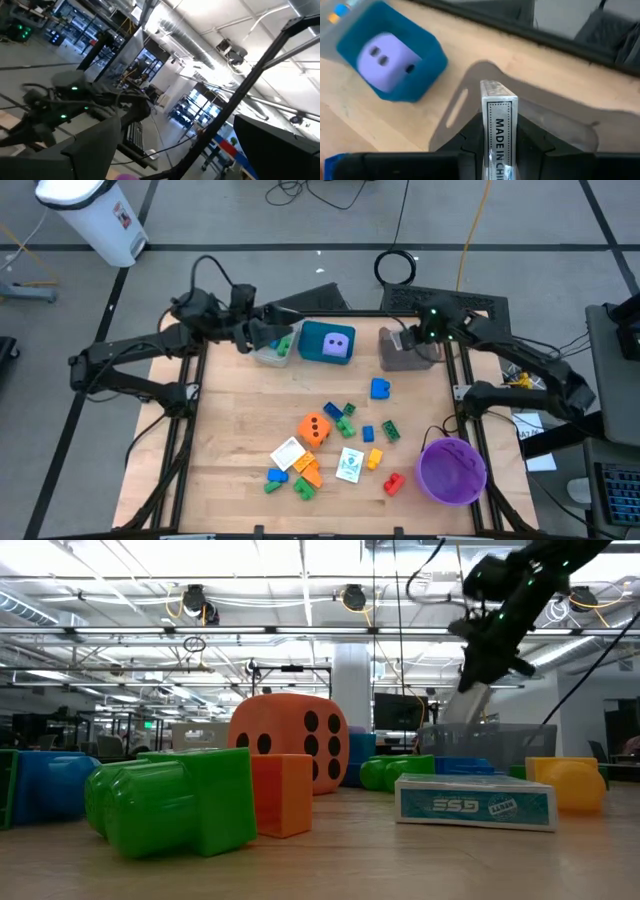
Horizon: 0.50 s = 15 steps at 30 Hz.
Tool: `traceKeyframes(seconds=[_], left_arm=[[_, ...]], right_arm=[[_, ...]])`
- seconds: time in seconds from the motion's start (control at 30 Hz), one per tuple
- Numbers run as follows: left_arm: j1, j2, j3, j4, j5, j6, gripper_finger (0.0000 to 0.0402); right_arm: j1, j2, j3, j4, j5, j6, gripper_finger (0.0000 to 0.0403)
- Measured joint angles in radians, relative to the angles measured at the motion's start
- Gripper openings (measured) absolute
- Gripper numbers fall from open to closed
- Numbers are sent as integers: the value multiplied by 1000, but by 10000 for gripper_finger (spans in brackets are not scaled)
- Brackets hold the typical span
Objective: Pick & Place Toys
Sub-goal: Put the black deck of cards into the black bin
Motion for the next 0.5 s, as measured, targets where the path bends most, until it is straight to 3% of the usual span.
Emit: traceKeyframes(seconds=[0.17,0.5], left_arm=[[11,-47,0,-64,16,-9,397],[12,-67,0,-100,170,-2,397]], right_arm=[[-10,115,0,3,-13,33,75],[-10,222,0,94,-12,129,70]])
